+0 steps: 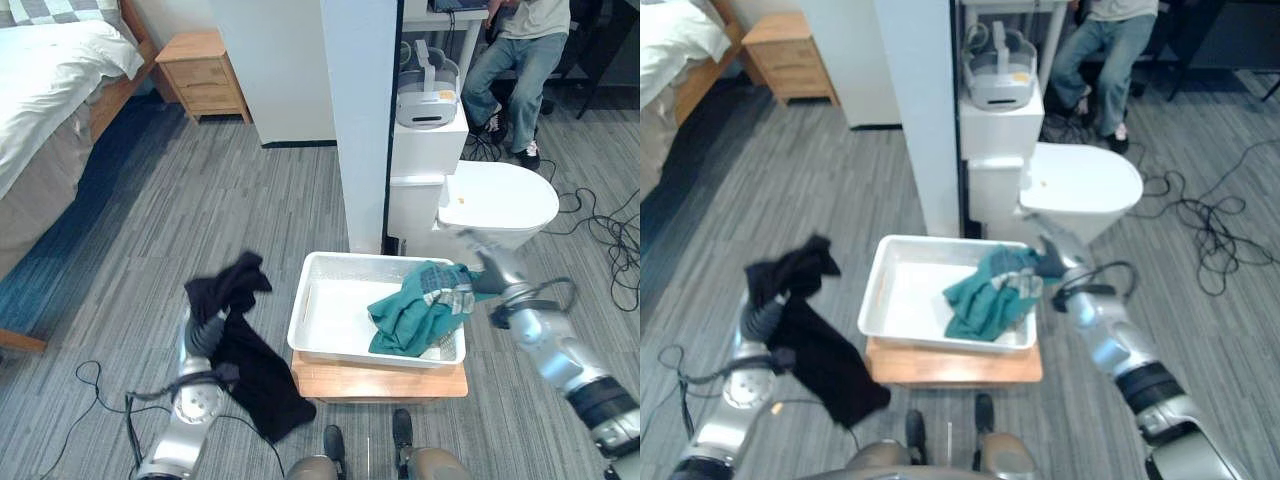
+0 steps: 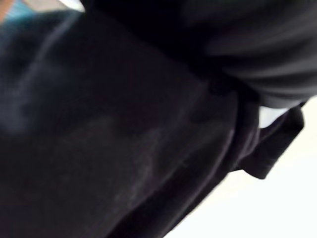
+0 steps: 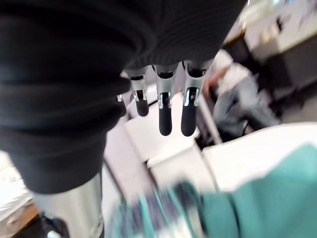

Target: Tidy up the quilt and then pick up the clothes from the bed and put them into the laundry hamper.

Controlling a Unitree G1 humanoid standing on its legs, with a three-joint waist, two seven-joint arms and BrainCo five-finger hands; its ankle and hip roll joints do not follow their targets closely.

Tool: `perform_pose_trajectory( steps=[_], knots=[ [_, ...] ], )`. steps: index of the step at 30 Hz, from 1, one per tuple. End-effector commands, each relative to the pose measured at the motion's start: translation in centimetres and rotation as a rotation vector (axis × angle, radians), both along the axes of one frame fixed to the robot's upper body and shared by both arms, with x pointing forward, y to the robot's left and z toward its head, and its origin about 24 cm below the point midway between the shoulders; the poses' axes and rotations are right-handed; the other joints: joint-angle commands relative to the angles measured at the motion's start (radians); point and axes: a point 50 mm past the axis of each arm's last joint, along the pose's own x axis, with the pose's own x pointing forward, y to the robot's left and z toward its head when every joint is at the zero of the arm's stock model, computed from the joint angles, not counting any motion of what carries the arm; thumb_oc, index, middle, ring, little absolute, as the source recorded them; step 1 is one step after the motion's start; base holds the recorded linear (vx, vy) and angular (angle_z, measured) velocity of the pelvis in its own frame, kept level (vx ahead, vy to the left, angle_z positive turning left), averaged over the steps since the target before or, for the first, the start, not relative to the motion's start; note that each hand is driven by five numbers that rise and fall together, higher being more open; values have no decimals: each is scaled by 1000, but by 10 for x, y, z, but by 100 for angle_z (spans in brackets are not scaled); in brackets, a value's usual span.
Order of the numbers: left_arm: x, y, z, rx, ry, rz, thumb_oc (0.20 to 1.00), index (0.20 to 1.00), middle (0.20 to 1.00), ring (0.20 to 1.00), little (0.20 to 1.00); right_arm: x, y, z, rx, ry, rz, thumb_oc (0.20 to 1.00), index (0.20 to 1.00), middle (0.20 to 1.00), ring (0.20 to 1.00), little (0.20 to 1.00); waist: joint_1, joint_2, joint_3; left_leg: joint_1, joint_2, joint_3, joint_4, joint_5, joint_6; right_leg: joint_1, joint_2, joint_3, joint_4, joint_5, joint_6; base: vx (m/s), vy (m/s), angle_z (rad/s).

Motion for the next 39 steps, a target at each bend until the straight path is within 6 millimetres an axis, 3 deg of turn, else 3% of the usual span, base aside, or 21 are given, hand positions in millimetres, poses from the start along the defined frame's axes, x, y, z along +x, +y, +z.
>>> perform_pose_trajectory(
  steps=[1,5,6,8,11,12,14,16,21,24,26,27,28,32,34,38,39],
  knots=[
    [14,-1,48,51,-232,-88,200,200,200,200,200,-2,4,5,-114,-59,37,1000,1000,1000,1000,1000,-26,-23,-39,51,60,30,2,-82,-64,69,-104,33,32,-207,143,12,2,-5],
    [16,-16,92,-4,-414,-211,200,200,200,200,200,-34,-21,-26,-149,67,-27,1000,1000,1000,1000,1000,-82,-28,-48,71,63,57,2,-91,-65,71,-102,61,31,-203,146,16,2,-10],
    [16,-17,92,-5,-412,-213,200,200,200,200,200,-35,-22,-26,-149,68,-29,1000,1000,1000,1000,1000,-79,-28,-48,72,63,58,2,-92,-65,71,-102,62,31,-203,146,26,-1,-29],
    [23,-27,100,7,-433,-262,200,200,200,200,200,-56,-31,-49,-117,162,-73,1000,1000,1000,1000,1000,-120,-28,-53,83,67,80,2,-96,-64,68,-99,82,30,-201,149,26,0,-30],
    [29,-31,98,19,-415,-273,200,200,200,200,200,-67,-37,-59,-109,210,-97,1000,1000,1000,1000,1000,-141,-26,-53,88,68,95,2,-98,-65,64,-96,95,30,-200,150,19,11,-26],
    [40,-36,87,-4,-363,-273,200,200,200,200,200,-77,-42,-71,-84,258,-131,1000,1000,1000,1000,1000,-168,-25,-52,93,69,112,2,-100,-64,57,-94,110,29,-199,152,25,9,-23],
    [44,-39,80,-2,-329,-271,200,200,200,200,200,-81,-42,-77,-74,283,-139,1000,1000,1000,1000,1000,-175,-24,-52,95,70,119,2,-100,-64,55,-92,115,29,-198,152,19,5,-30],
    [63,-45,56,56,-191,-265,200,200,200,200,200,-90,-42,-90,-56,340,-150,1000,1000,1000,1000,1000,-206,-21,-48,97,71,140,2,-101,-66,46,-89,131,29,-196,153,18,5,-33],
    [85,-65,44,99,-115,-300,200,200,200,200,200,-91,-36,-99,-46,373,-138,1000,1000,1000,1000,1000,-242,-13,-36,86,70,157,2,-97,-69,23,-88,145,32,-191,157,-9,-2,-23],
    [88,-82,34,102,-77,-344,200,200,200,200,200,-90,-32,-103,-38,379,-133,1000,1000,1000,1000,1000,-256,-8,-29,76,68,166,2,-96,-69,10,-88,154,32,-189,160,-3,-12,-6],
    [85,-100,8,91,31,-381,200,200,200,200,200,-88,-27,-110,-28,397,-137,1000,1000,1000,1000,1000,-261,-1,-20,67,66,170,2,-95,-67,-3,-88,162,30,-186,160,-5,-10,-3],
    [86,-100,8,91,30,-381,642,642,642,642,642,-88,-27,-110,-28,396,-138,1000,1000,1000,1000,1000,-260,0,-21,66,66,171,2,-95,-67,-4,-88,163,30,-186,160,-11,-9,-4],
    [81,-105,-21,140,176,-403,1000,1000,1000,1000,1000,-86,-25,-117,-26,424,-146,1000,1000,1000,1000,1000,-265,5,-12,61,65,175,2,-93,-66,-11,-86,167,31,-185,159,-1,-4,-4],
    [74,-107,-45,223,297,-438,1000,1000,1000,1000,1000,-83,-22,-122,-21,447,-152,1000,1000,1000,1000,1000,-266,12,-10,56,66,182,2,-93,-66,-18,-84,173,30,-184,157,14,0,-11],
    [68,-102,-61,215,366,-414,1000,1000,1000,1000,1000,-86,-21,-134,2,495,-180,1000,1000,1000,1000,1000,-262,15,-13,56,66,181,2,-93,-67,-17,-83,172,29,-185,154,33,-18,-3],
    [66,-94,-64,162,364,-358,1000,1000,1000,1000,1000,-93,-22,-145,24,548,-208,1000,1000,1000,1000,1000,-254,12,-19,60,69,173,2,-91,-69,-8,-80,166,31,-187,151,0,0,0],
    [64,-83,-62,115,347,-317,1000,1000,1000,1000,1000,-101,-27,-151,25,581,-237,1000,1000,1000,1000,1000,-242,6,-26,67,71,166,2,-92,-71,3,-78,158,33,-191,149,27,-34,3]
  ],
)
